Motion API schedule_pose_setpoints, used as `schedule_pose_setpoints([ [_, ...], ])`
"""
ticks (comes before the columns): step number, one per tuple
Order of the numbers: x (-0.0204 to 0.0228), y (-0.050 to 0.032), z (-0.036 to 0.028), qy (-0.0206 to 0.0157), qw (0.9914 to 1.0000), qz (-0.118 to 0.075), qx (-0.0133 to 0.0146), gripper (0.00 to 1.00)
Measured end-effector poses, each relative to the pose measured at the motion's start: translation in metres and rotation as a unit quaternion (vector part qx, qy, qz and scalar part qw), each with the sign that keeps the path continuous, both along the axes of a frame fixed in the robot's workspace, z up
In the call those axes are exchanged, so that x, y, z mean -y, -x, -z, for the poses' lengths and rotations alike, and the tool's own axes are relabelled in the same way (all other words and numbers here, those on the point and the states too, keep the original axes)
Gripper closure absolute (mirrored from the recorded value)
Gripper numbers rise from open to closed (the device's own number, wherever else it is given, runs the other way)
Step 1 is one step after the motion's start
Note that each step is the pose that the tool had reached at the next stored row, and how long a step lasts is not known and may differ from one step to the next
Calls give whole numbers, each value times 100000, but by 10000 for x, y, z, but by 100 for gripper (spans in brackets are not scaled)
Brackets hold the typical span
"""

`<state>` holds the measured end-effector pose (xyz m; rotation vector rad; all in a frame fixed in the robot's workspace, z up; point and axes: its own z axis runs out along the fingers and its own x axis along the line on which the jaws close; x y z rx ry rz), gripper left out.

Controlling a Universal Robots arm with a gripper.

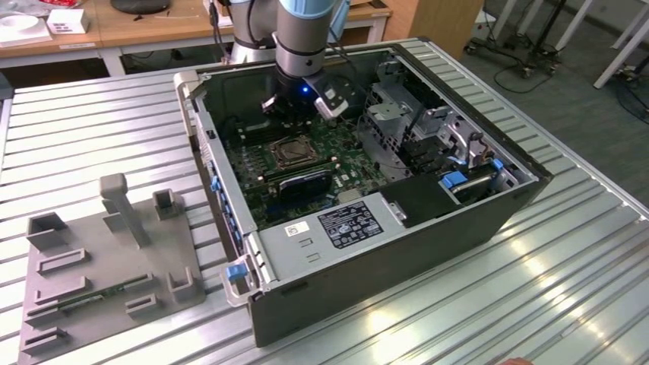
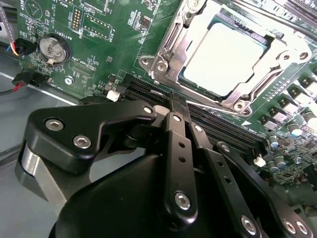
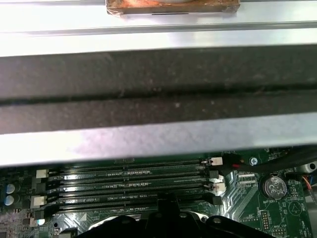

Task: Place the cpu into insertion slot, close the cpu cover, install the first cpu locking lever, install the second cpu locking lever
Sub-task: 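Install the first cpu locking lever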

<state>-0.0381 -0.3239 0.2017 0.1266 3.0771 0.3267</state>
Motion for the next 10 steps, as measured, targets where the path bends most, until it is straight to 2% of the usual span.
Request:
schedule_pose_setpoints([
  [10, -3, -2, -55, -7, 100000, -10, 6, 89],
])
